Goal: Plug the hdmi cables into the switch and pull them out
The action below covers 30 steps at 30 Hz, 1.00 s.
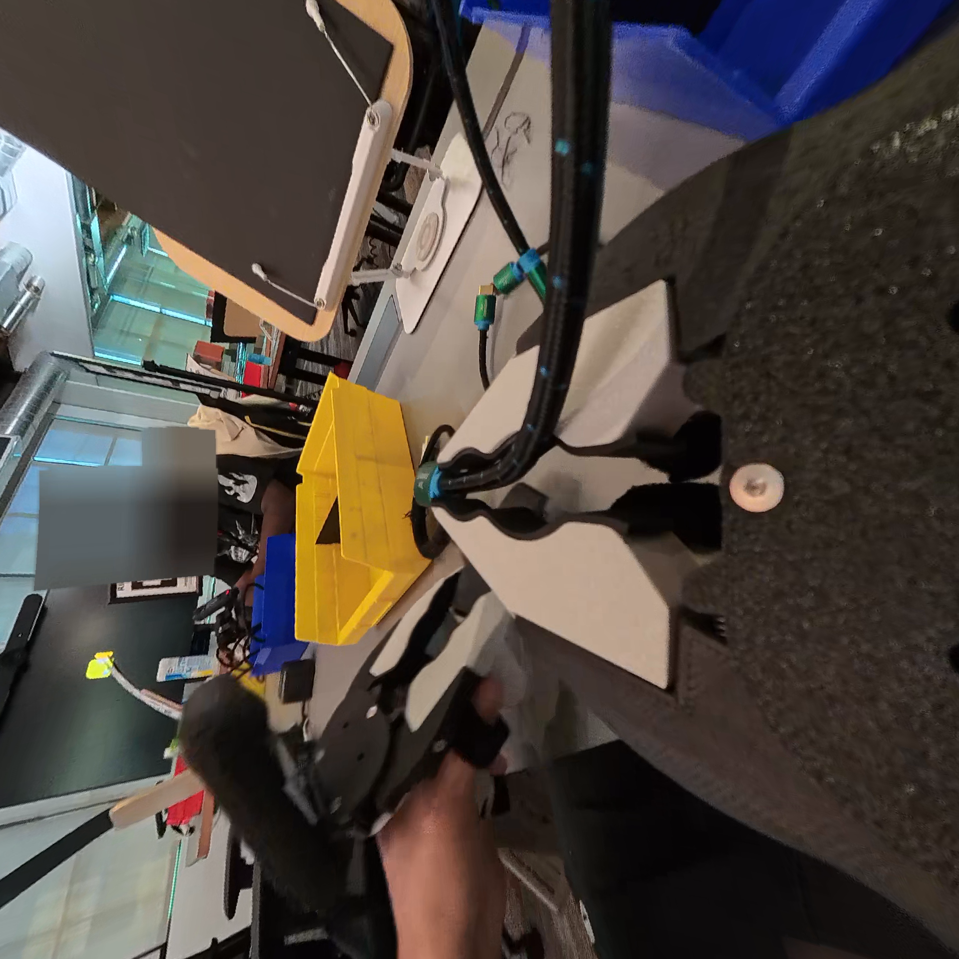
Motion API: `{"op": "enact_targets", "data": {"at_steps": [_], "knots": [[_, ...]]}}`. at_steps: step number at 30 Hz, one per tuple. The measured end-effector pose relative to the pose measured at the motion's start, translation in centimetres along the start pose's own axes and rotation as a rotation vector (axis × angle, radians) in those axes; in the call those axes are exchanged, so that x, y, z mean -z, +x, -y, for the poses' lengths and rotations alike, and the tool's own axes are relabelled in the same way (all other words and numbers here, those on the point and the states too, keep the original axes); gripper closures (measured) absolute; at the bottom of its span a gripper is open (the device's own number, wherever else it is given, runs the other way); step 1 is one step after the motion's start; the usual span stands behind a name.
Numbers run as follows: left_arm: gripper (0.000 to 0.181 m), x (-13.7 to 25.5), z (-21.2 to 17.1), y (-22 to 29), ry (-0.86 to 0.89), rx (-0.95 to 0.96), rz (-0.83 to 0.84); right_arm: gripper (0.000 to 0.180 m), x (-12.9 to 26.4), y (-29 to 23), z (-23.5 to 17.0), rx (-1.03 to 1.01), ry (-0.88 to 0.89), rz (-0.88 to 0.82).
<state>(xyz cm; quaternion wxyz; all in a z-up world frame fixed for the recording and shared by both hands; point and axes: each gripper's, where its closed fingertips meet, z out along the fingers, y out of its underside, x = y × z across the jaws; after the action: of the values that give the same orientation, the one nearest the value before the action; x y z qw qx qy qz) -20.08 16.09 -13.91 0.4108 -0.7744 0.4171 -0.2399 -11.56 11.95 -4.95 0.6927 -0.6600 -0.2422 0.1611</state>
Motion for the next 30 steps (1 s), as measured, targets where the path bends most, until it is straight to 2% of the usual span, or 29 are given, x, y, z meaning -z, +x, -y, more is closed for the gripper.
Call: {"op": "enact_targets", "data": {"at_steps": [5,7,11,18,23,30], "knots": [[0.13,1.1,4.5,-1.0,0.129,0.093,-0.127,0.17,-0.5,0.0,0.4,0.017,-0.002,-0.037],[0.13,1.3,6.3,-1.9,0.154,0.144,-0.153,0.17,-1.3,0.4,0.7,0.024,-0.011,-0.057],[0.13,1.5,9.8,-3.6,0.308,0.234,-0.19,0.17,-3.6,0.6,1.4,-0.048,-0.052,-0.07],[0.131,-0.2,7.9,-3.4,0.323,0.265,-0.213,0.17,-5.7,0.1,0.2,0.034,-0.13,-0.148],[0.131,-0.4,7.8,-3.2,0.322,0.245,-0.191,0.17,-6.1,0.0,-0.5,0.01,-0.15,-0.158],[0.131,-0.5,7.5,-3.1,0.308,0.266,-0.203,0.17,-6.0,-0.1,-0.9,0.107,-0.174,-0.166]]}}
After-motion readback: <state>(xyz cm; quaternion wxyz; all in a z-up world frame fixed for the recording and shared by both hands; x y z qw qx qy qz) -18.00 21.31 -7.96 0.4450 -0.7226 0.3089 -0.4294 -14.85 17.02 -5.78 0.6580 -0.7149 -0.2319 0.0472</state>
